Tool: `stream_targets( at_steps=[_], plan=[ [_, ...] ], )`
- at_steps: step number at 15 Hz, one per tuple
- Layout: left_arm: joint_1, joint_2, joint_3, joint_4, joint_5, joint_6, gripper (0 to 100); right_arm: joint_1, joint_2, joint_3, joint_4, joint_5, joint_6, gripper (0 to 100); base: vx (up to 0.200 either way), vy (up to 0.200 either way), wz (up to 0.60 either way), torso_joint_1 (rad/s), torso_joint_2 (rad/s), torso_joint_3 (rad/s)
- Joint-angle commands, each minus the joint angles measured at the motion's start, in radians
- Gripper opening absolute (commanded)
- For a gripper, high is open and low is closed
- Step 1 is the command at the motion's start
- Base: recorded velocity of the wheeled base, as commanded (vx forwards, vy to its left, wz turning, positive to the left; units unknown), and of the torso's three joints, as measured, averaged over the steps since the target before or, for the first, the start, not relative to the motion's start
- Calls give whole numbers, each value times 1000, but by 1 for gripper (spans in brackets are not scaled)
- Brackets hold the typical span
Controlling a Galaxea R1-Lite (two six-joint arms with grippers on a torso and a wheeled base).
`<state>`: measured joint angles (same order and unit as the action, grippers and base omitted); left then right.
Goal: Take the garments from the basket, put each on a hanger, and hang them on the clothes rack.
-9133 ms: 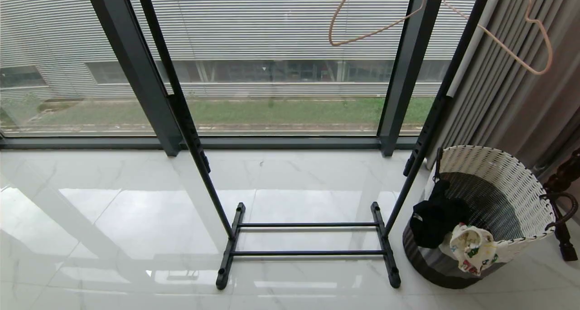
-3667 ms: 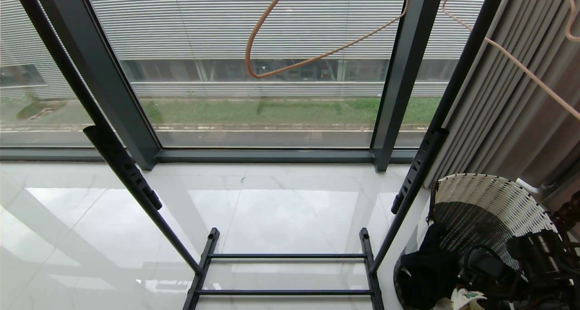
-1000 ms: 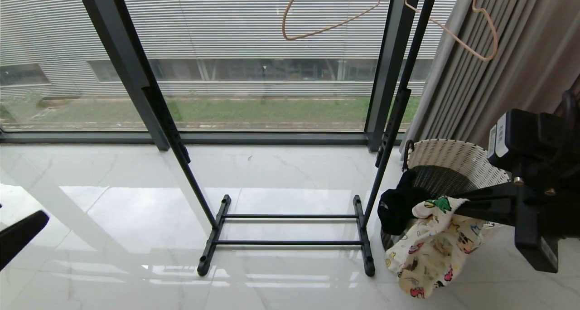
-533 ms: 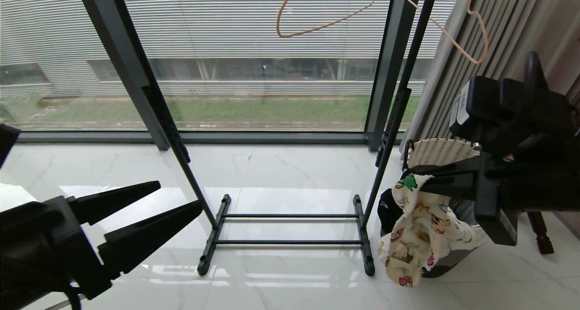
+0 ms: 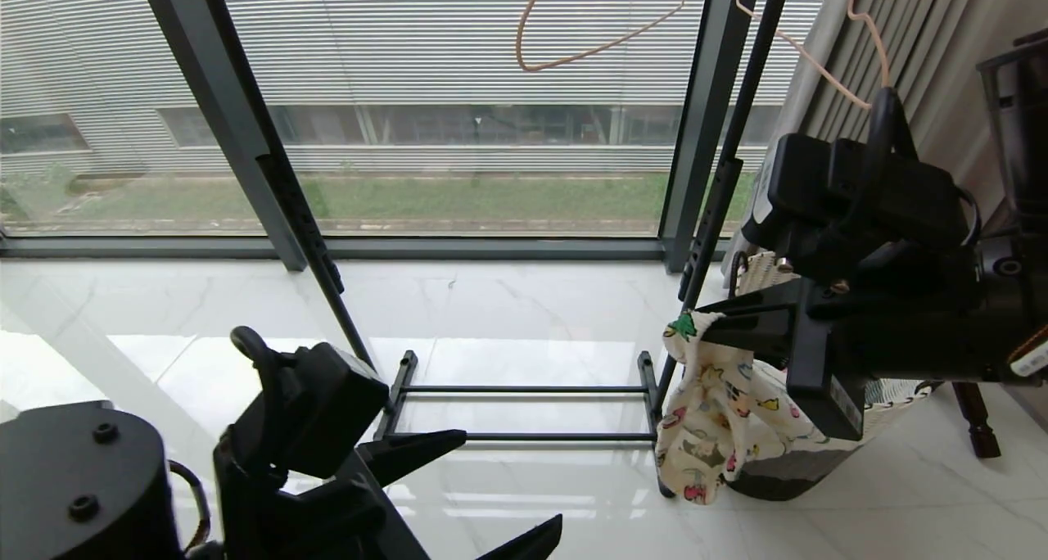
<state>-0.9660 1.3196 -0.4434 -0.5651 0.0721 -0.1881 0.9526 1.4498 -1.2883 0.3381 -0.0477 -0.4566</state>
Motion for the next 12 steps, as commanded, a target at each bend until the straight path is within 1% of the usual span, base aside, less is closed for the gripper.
stream_targets(
  at_steps=[1, 3, 4, 7, 8, 9, 10, 11, 12],
  plan=[
    [-31, 165, 2, -91, 21, -1, 100, 31, 9, -5, -5, 0, 12, 0, 0, 0, 0, 0, 0, 0],
    [-31, 279, -14, -193, 66, -1, 100, 55, 9, -9, -7, 0, 27, 0, 0, 0, 0, 0, 0, 0],
    [-31, 354, -51, -251, 74, -1, 100, 61, 9, -13, -7, -1, 29, 0, 0, 0, 0, 0, 0, 0],
    [-30, 498, -84, -294, 86, 1, 100, 68, 11, -26, -7, -1, 27, 0, 0, 0, 0, 0, 0, 0],
    [-30, 517, -87, -299, 87, 1, 100, 68, 11, -29, -7, -1, 29, 0, 0, 0, 0, 0, 0, 0],
    [1, 604, -92, -338, 120, 2, 100, 68, 11, -36, -7, -1, 27, 0, 0, 0, 0, 0, 0, 0],
    [12, 629, -90, -354, 147, 4, 100, 68, 9, -36, -7, -1, 27, 0, 0, 0, 0, 0, 0, 0],
    [39, 655, -67, -360, 210, 7, 100, 68, 9, -36, -7, -1, 29, 0, 0, 0, 0, 0, 0, 0],
    [47, 645, -32, -363, 213, 9, 100, 68, 11, -34, -7, -1, 29, 0, 0, 0, 0, 0, 0, 0]
  ],
)
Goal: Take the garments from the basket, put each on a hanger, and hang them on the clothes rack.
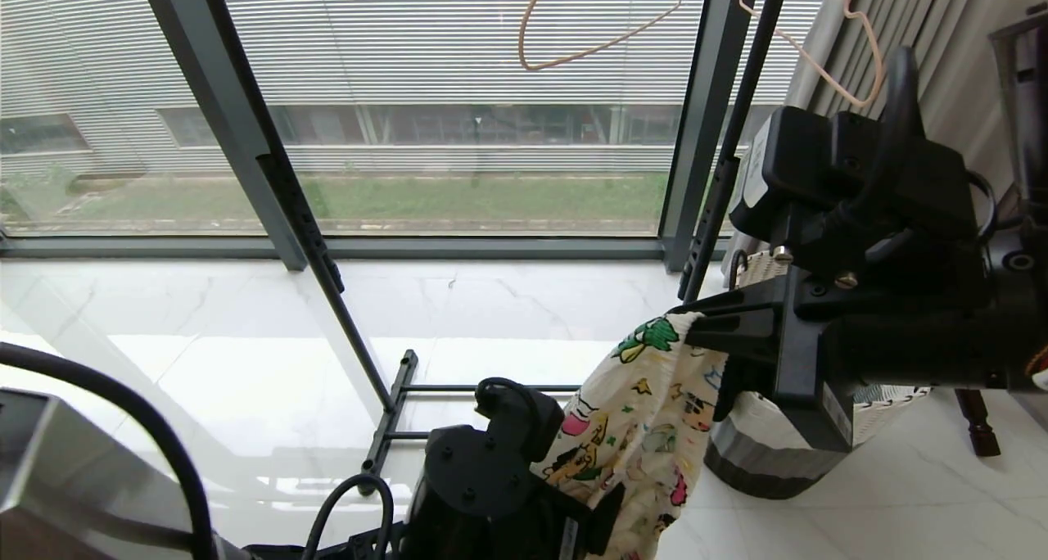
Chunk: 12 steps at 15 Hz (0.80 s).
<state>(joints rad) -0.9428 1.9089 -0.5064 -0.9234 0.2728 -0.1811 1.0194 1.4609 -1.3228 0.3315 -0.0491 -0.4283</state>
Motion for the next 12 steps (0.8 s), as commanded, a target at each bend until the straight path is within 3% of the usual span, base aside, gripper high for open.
stream_targets(
  at_steps=[1, 4, 9, 11, 12],
  plan=[
    [24, 24, 71, -8, 13, 2, 100, -1, 1, 4, 0, -1, 0, 0, 0, 0, 0, 0, 0, 0],
    [24, -70, 164, -8, 16, 2, 100, -5, 7, 10, 0, -20, 36, 0, 0, 0, 0, 0, 0, 0],
    [24, -143, 216, -8, 82, 8, 100, -22, 4, 53, 0, -44, 37, 0, 0, 0, 0, 0, 0, 0],
    [24, -202, 244, -8, 80, 66, 100, -36, -8, 89, 0, -69, 37, 0, 0, 0, 0, 0, 0, 0],
    [24, -228, 256, -8, 79, 94, 0, -38, -22, 119, -2, -72, 37, 0, 0, 0, 0, 0, 0, 0]
  ],
)
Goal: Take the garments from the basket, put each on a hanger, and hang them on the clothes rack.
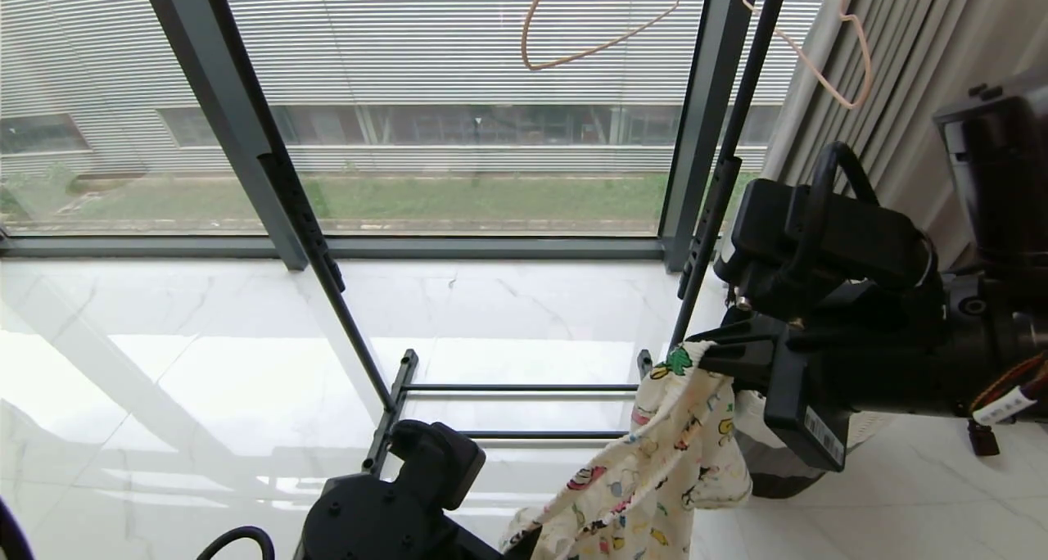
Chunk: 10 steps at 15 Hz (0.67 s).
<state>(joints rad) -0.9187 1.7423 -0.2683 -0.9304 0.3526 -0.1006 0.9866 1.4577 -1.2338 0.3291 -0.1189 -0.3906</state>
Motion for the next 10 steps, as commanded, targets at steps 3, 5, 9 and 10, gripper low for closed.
stream_targets(
  at_steps=[3, 5, 9, 10],
  plan=[
    [0, -93, 35, -1, 6, 35, 0, -20, -69, 89, -18, -27, -1, 0, 0, 0, 0, 0, 0, 0],
    [0, -116, 41, -2, 14, 81, 0, -32, -115, 146, -19, -59, -1, 0, 0, 0, 0, 0, 0, 0],
    [66, -178, -154, -21, 8, 197, 0, -83, -247, 318, -19, -68, 6, 0, 0, 0, 0, 0, 0, 0],
    [90, -173, -227, -15, -4, 228, 0, -83, -280, 356, -19, -62, 18, 0, 0, 0, 0, 0, 0, 0]
  ],
)
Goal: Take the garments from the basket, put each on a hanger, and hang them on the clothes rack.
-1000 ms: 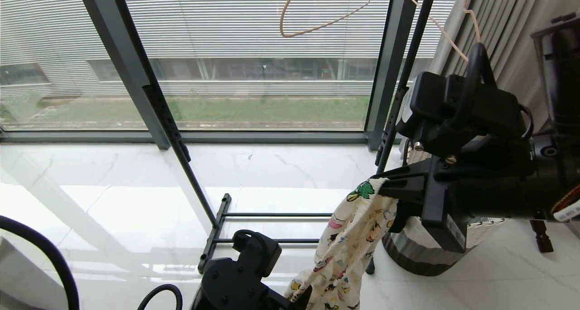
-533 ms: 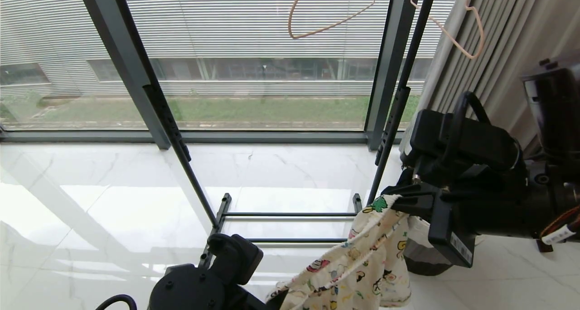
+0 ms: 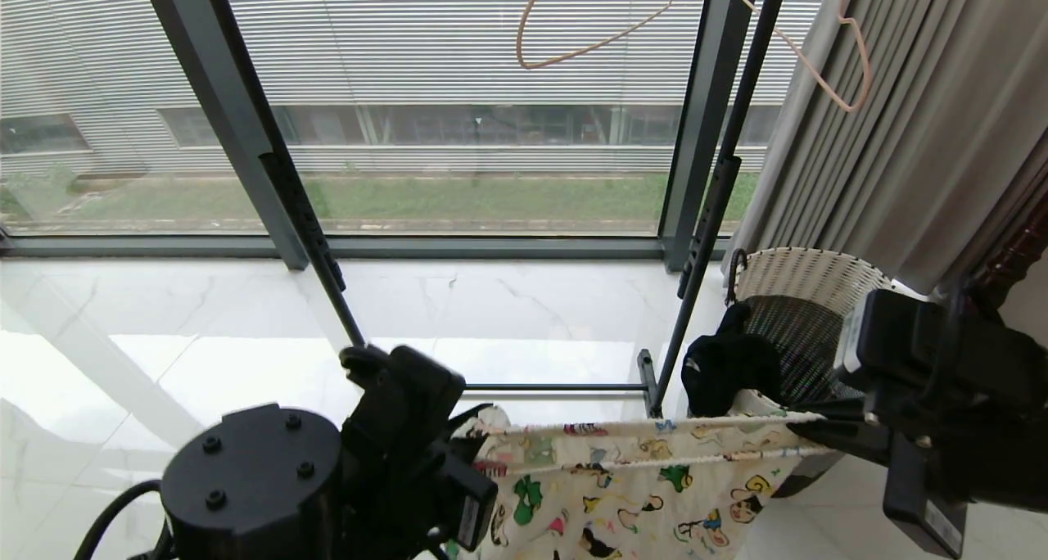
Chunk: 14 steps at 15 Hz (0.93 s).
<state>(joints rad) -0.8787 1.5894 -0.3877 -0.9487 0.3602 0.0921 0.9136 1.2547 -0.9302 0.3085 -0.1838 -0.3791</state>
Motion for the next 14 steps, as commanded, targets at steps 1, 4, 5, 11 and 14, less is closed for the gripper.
stream_targets(
  at_steps=[1, 4, 5, 11, 14],
  plan=[
    [80, -3, -203, 41, -49, 74, 0, 13, -138, 131, 3, 30, 11, 0, 0, 0, 0, 0, 0, 0],
    [86, 8, -327, 186, -92, 89, 0, 133, -213, 240, 3, 49, 11, 0, 0, 0, 0, 0, 0, 0],
    [86, 14, -338, 200, -92, 89, 0, 139, -216, 246, 3, 49, 11, 0, 0, 0, 0, 0, 0, 0],
    [9, 1, -123, 234, -12, -118, 0, -151, -90, 133, -289, 57, 11, 0, 0, 0, 0, 0, 0, 0],
    [-181, 0, 59, 231, 42, -132, 0, -162, -15, -1, -305, 60, 6, 0, 0, 0, 0, 0, 0, 0]
  ],
)
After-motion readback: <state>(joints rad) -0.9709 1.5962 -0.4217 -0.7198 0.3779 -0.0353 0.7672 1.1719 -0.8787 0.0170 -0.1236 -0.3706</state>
